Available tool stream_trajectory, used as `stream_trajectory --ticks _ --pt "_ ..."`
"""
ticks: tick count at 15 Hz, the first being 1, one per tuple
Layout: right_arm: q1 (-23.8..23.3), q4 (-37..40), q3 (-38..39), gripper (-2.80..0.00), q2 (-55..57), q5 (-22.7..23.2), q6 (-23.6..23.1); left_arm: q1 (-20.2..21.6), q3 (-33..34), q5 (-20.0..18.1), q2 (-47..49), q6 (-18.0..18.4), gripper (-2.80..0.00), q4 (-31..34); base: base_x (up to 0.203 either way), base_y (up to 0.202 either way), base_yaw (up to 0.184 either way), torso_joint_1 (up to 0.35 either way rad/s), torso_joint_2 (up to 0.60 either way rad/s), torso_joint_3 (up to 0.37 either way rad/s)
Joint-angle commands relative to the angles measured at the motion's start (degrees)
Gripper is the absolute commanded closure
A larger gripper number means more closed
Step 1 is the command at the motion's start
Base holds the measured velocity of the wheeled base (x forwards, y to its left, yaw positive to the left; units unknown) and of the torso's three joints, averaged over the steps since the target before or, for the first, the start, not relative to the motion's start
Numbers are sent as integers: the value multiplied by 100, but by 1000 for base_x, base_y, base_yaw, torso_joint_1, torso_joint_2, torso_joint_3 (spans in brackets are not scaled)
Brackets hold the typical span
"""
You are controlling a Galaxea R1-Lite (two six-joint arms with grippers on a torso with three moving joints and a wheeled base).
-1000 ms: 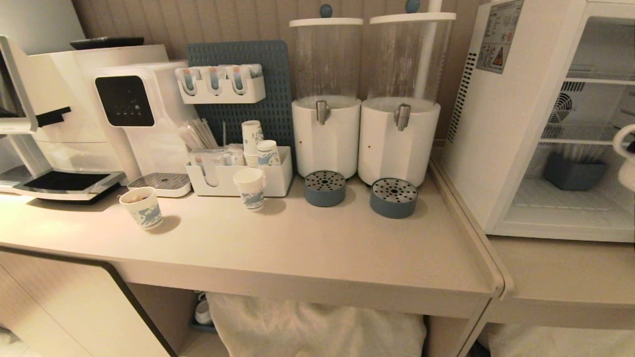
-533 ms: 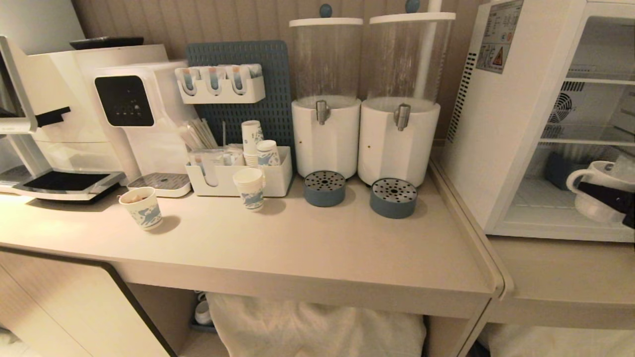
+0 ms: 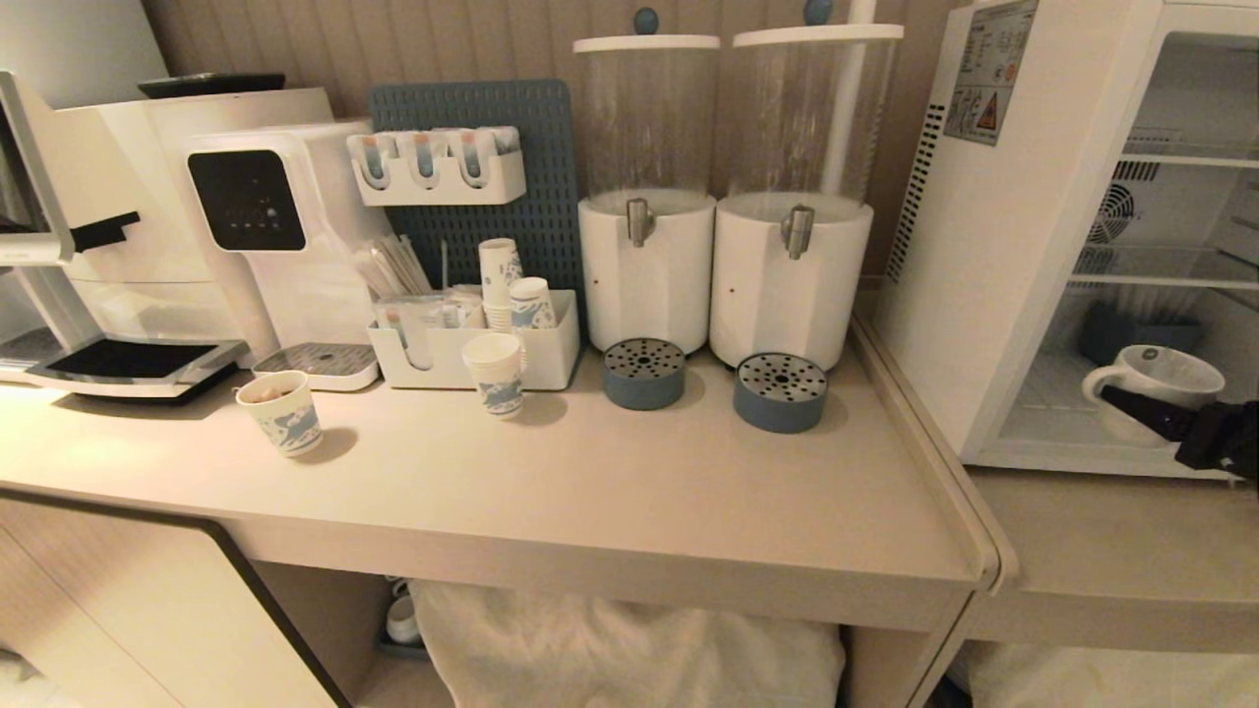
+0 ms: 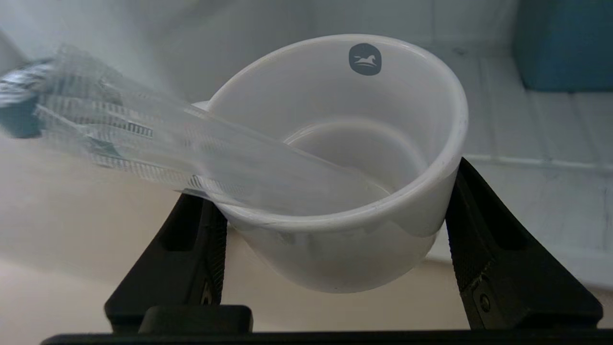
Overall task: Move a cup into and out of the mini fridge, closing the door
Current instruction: Put the ceramic cup in the freezer
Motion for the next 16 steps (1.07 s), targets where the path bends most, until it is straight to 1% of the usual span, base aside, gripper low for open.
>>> stream_trajectory --ticks 1,6,13,16 --pt "47 -112 -505 0 722 9 -15 -2 229 0 -26 -6 0 -5 0 0 0 0 0 0" --pt "330 222 -1176 0 1044 -68 13 -2 229 0 -26 -14 0 -5 0 0 0 0 0 0" --pt "451 340 -1759 0 1428 -163 18 -2 229 9 -26 -41 0 -14 0 0 0 0 0 0" --pt "510 724 -2393 0 1635 -204 23 -2 229 9 -26 -41 0 -14 0 0 0 0 0 0"
